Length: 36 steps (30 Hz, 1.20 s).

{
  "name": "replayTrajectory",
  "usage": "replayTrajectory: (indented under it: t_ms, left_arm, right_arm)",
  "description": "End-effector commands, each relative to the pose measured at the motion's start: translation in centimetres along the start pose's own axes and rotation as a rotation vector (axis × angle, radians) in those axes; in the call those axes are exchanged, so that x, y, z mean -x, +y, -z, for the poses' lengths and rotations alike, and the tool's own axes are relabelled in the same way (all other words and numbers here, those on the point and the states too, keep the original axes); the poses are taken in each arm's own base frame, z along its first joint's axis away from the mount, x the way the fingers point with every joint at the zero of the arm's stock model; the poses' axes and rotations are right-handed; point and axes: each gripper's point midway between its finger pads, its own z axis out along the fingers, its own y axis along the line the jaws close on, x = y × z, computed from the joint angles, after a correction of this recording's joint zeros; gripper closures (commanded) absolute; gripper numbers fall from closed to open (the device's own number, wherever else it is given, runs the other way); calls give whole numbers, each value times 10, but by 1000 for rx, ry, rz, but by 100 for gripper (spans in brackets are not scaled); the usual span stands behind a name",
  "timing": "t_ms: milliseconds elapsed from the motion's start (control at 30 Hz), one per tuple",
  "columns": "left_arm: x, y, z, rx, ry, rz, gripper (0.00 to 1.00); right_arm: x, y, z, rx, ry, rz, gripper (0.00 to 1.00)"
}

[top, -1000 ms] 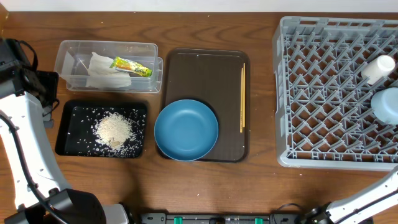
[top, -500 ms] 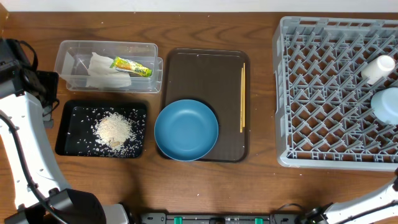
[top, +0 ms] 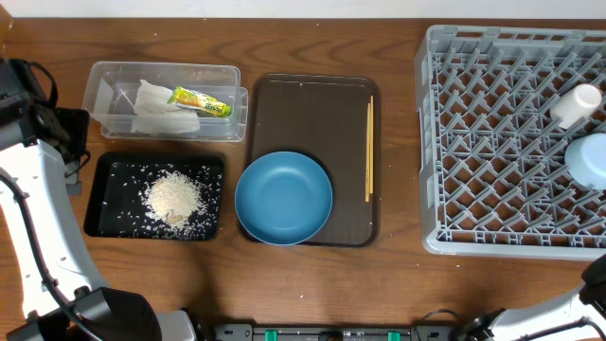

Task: Sort waste into correct bins and load items into the dishwasher rack
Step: 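Carry the pink dish right and lower it into the rack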

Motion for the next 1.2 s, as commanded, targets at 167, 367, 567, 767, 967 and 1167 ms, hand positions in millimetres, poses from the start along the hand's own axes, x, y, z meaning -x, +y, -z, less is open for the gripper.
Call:
replayTrajectory:
  t_ms: [167, 367, 567, 767, 967, 1167]
  left_arm:
    - [2, 2, -1, 9, -3, 1, 11]
    - [2, 2, -1, 9, -3, 1, 11]
    - [2, 2, -1, 9, -3, 0, 11]
    - [2, 2, -1, 9, -3, 0, 11]
    - [2, 2, -1, 9, -3, 0, 11]
    - [2, 2, -1, 9, -3, 0, 11]
  right_arm:
    - [3, -51, -2, -411, -85, -134, 46]
    - [6, -69, -5, -487, -113, -176, 41]
    - [-2, -75, -32, -478, -68, -173, 40]
    - [-6, -82, -67, -441, -36, -162, 33]
    - [1, -70, -96, -276, -32, -144, 31]
    - [-4, -73, -111, -260, -14, -142, 46]
